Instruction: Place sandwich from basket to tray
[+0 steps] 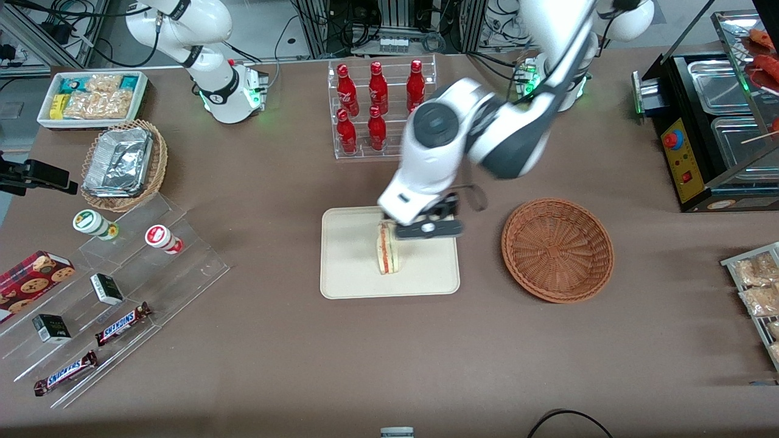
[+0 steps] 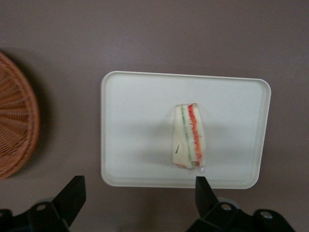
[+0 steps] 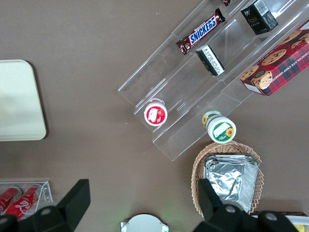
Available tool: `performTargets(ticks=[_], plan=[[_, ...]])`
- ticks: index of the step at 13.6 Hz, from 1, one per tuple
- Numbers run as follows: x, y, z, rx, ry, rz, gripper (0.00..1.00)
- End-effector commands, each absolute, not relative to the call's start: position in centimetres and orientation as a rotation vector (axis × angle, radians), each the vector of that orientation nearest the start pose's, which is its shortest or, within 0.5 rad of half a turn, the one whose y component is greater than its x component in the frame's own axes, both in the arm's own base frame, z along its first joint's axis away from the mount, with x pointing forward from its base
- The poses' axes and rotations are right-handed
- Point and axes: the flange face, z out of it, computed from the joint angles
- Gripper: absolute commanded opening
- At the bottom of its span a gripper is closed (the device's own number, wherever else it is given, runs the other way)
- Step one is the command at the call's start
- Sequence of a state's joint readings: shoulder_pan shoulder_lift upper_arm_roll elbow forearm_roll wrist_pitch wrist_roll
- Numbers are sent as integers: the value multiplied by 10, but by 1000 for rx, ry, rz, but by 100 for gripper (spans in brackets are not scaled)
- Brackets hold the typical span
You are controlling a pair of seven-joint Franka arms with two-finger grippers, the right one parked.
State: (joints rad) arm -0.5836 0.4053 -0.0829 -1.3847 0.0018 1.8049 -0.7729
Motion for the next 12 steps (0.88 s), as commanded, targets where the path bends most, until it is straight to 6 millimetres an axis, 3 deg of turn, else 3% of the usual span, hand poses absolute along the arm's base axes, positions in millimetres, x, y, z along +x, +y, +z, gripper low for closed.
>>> performTargets(ticks=[1, 4, 8, 12], plan=[[538, -351, 539, -3158, -288, 20, 100], [546, -275, 572, -3145, -409, -44, 100], [549, -158, 587, -3144, -278, -61, 100], [536, -85, 597, -3150, -65, -12, 100]])
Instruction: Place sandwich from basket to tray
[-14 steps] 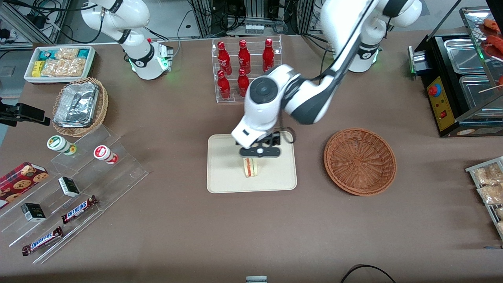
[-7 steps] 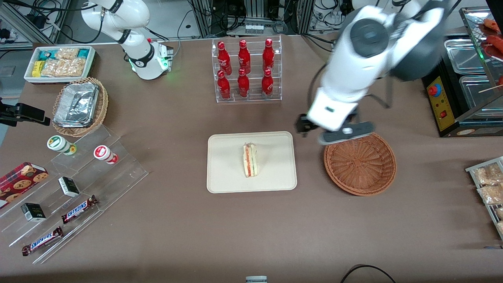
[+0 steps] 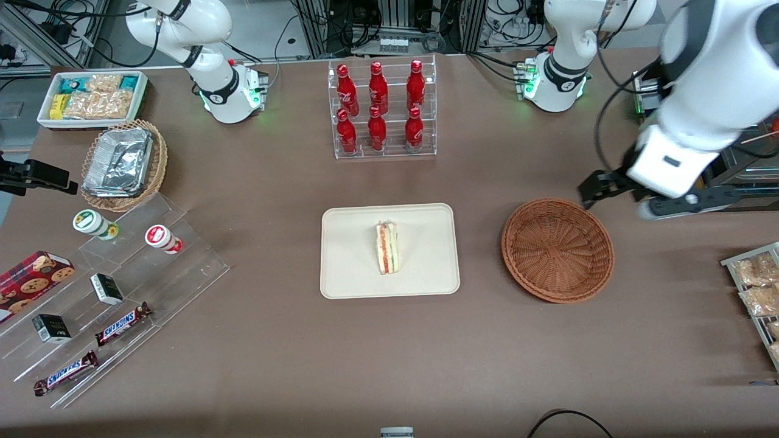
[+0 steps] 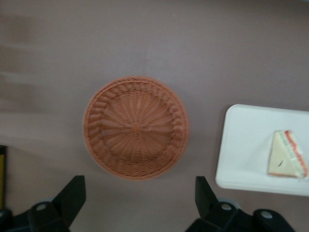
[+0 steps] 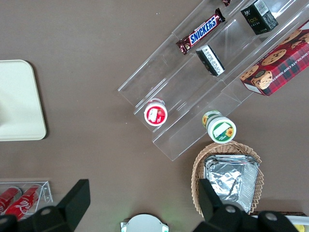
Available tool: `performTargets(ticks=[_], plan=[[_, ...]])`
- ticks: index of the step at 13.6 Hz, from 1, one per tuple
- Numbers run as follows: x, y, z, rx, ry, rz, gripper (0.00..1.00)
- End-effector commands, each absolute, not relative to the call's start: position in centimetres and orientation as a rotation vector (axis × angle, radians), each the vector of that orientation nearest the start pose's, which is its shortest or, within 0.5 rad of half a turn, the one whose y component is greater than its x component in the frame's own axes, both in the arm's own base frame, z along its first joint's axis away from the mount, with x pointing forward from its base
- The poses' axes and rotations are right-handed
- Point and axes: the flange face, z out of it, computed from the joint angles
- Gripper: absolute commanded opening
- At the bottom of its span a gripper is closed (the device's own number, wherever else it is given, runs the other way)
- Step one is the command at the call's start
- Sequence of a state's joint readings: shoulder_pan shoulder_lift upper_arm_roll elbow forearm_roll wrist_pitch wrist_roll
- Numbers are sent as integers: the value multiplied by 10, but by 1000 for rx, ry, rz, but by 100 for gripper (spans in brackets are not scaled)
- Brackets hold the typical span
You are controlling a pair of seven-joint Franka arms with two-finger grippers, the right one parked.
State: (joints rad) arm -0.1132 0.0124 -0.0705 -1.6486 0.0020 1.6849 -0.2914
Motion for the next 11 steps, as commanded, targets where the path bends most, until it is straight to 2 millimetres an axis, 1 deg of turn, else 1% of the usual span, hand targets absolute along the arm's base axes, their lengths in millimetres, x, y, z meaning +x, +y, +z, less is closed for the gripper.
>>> performTargets(ticks=[1, 3, 4, 5, 8, 9, 10, 11], plan=[[532, -70, 597, -3147, 2, 16, 100], [529, -47, 601, -3144, 94, 39, 100], [528, -37, 604, -3144, 97, 32, 100], [528, -36, 605, -3145, 95, 27, 100], [535, -39, 600, -3117, 92, 30, 100], [539, -41, 605, -3117, 99, 11, 100], [546, -47, 610, -3120, 109, -6, 100], [551, -43, 613, -3122, 97, -18, 100]])
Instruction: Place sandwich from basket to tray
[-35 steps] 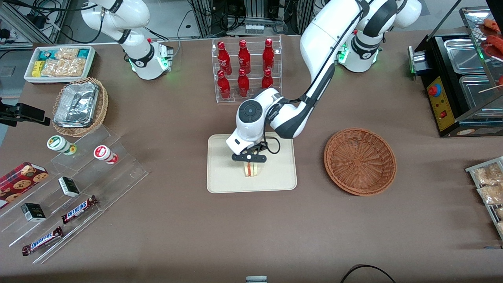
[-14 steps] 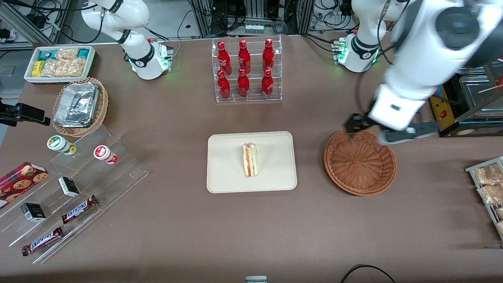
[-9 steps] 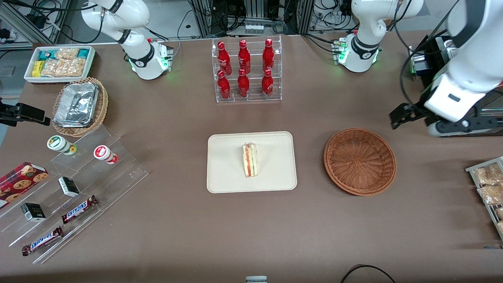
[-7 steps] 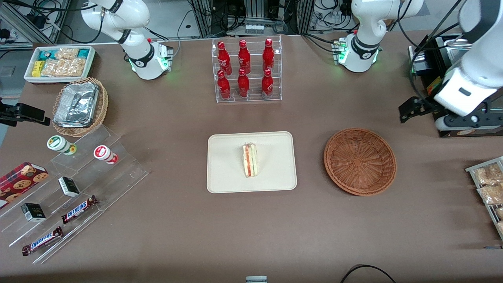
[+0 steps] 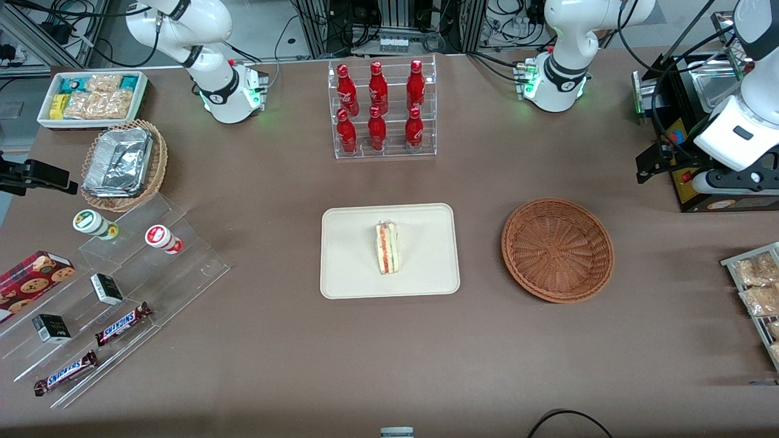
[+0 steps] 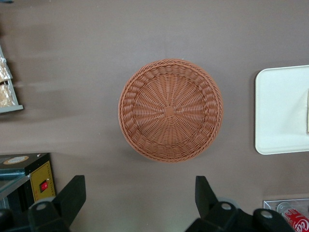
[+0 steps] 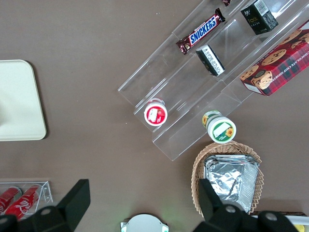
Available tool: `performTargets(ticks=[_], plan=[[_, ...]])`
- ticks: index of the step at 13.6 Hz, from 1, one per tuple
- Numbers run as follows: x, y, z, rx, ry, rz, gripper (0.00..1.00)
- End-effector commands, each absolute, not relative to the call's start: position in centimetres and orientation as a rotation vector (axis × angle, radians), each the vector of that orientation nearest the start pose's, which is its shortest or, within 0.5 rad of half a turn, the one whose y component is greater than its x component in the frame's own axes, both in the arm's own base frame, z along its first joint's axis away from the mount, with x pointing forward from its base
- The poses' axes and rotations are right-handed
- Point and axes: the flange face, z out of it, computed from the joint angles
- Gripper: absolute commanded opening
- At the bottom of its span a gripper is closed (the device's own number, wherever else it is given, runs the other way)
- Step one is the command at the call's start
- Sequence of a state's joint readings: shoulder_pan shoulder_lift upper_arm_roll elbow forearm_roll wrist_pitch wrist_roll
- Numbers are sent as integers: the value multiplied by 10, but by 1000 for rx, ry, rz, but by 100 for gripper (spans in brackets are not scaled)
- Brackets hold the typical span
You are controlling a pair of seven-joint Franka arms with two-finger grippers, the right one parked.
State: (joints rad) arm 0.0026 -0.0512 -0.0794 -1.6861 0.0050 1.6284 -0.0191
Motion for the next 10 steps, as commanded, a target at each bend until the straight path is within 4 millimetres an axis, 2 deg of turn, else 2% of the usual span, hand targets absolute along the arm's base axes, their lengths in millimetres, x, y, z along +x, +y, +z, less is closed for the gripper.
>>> performTargets(ticks=[1, 5, 7, 10], plan=[[553, -42, 611, -3121, 104, -13, 100], [555, -31, 623, -3126, 73, -68, 100], [563, -29, 624, -3124, 61, -66, 100], [563, -21, 623, -3133, 39, -60, 100]])
